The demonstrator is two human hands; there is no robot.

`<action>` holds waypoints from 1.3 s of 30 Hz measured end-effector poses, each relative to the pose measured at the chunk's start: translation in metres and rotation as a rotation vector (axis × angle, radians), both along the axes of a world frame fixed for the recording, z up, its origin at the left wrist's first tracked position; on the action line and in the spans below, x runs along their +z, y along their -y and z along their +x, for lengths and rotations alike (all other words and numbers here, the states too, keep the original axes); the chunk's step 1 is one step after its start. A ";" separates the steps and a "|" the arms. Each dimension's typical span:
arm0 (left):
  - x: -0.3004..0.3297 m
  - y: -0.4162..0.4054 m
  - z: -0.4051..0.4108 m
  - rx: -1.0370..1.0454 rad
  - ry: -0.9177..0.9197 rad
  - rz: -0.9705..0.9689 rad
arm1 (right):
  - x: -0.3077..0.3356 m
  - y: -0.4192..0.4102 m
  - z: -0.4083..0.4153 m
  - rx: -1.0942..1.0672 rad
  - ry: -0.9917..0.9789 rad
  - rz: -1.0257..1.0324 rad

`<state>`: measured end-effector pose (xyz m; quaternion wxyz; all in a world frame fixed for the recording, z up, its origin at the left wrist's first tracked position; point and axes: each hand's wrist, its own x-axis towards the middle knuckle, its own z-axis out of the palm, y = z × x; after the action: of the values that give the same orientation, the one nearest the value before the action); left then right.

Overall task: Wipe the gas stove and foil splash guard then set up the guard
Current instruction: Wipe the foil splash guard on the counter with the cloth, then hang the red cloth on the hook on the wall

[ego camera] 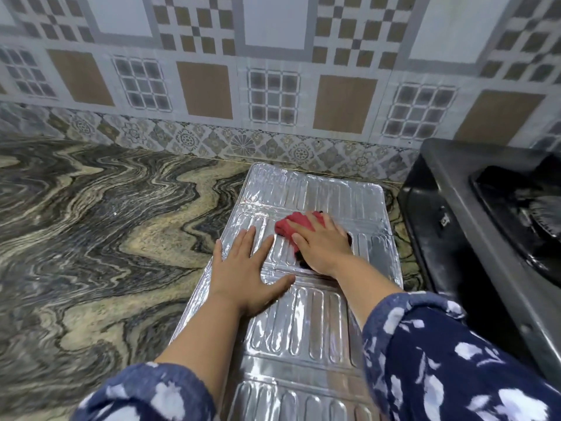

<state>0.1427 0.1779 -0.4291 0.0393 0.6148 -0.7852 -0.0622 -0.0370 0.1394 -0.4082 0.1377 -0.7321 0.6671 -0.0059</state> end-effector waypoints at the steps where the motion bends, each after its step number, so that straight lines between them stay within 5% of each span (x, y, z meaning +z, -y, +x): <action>1: 0.001 0.000 0.000 -0.001 -0.004 0.006 | 0.002 -0.009 0.000 -0.002 0.002 0.024; 6: 0.013 0.005 0.001 -0.031 -0.012 0.168 | 0.020 -0.046 0.001 -0.136 0.203 -0.008; 10: 0.030 0.017 0.006 0.011 -0.278 0.333 | 0.035 -0.061 -0.003 -0.299 0.339 -0.113; 13: 0.034 0.014 -0.008 0.030 -0.408 0.236 | 0.027 -0.067 -0.003 -0.307 0.207 0.013; 17: 0.031 -0.011 -0.031 -0.103 -0.313 0.112 | 0.022 -0.079 0.007 -0.417 0.223 -0.134; 22: 0.056 -0.024 -0.041 -0.127 -0.766 0.086 | 0.039 -0.090 0.012 -0.619 0.561 -0.146; 27: 0.109 -0.027 -0.038 -0.131 -0.844 0.050 | 0.088 -0.098 -0.001 -0.616 0.740 0.000; 39: 0.252 -0.013 -0.052 -0.209 -0.938 -0.224 | 0.260 -0.107 -0.039 -0.490 0.716 -0.500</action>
<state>0.0905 0.1908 -0.1766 0.4480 0.4304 -0.7424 -0.2509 -0.0764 0.2461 -0.1484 0.1730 -0.5164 0.7084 -0.4489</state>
